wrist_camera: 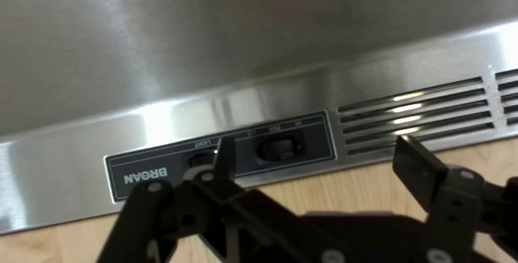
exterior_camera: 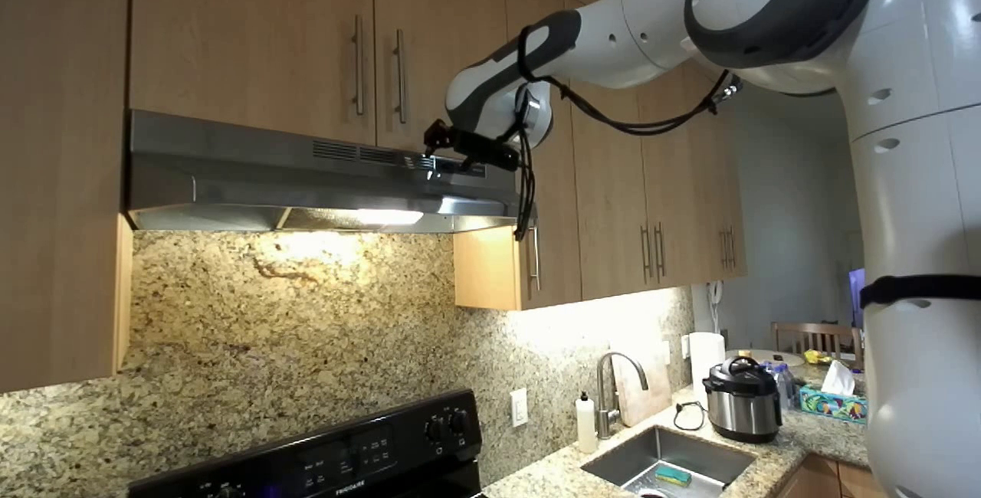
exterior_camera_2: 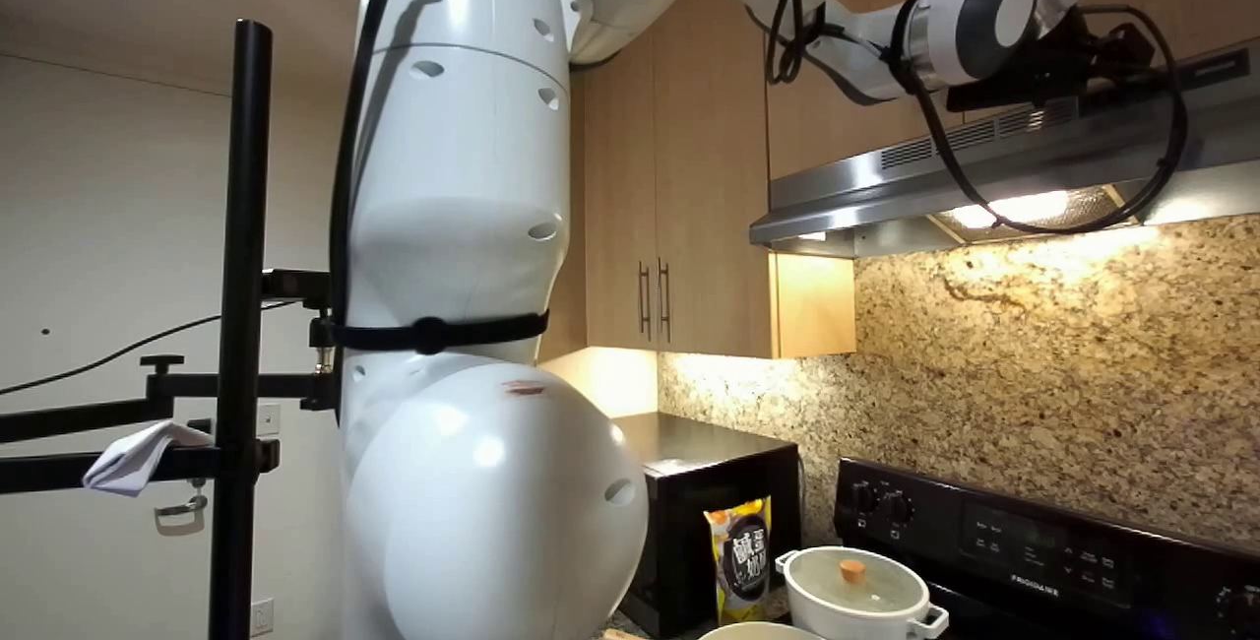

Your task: Switch off the stove light

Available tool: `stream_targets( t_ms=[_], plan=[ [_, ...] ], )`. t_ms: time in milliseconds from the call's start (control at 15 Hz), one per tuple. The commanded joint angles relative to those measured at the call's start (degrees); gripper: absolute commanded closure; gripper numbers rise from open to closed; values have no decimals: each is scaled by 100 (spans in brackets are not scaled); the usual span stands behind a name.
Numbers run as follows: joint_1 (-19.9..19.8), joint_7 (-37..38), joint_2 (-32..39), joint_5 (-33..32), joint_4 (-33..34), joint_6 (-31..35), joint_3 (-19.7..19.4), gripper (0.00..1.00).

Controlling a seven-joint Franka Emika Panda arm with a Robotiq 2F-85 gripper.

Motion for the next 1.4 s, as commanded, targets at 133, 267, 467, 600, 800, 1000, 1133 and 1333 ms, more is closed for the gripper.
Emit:
stream_targets(
  t_ms=[133, 267, 467, 600, 800, 1000, 1133, 1333],
  plan=[
    [-46, -859, 259, 807, 451, -359, 15, 0],
    [-69, -993, 309, 872, 536, -384, 0, 0],
    [-119, -1069, 346, 825, 607, -314, -34, 0],
    [-151, -1108, 376, 823, 657, -300, -63, 0],
    [-188, -1173, 418, 872, 723, -312, -85, 0],
    [-215, -1189, 457, 912, 765, -364, -73, 0],
    [-205, -1205, 453, 912, 764, -370, -53, 0],
    [-178, -1335, 349, 963, 710, -340, -1, 0]
  ],
)
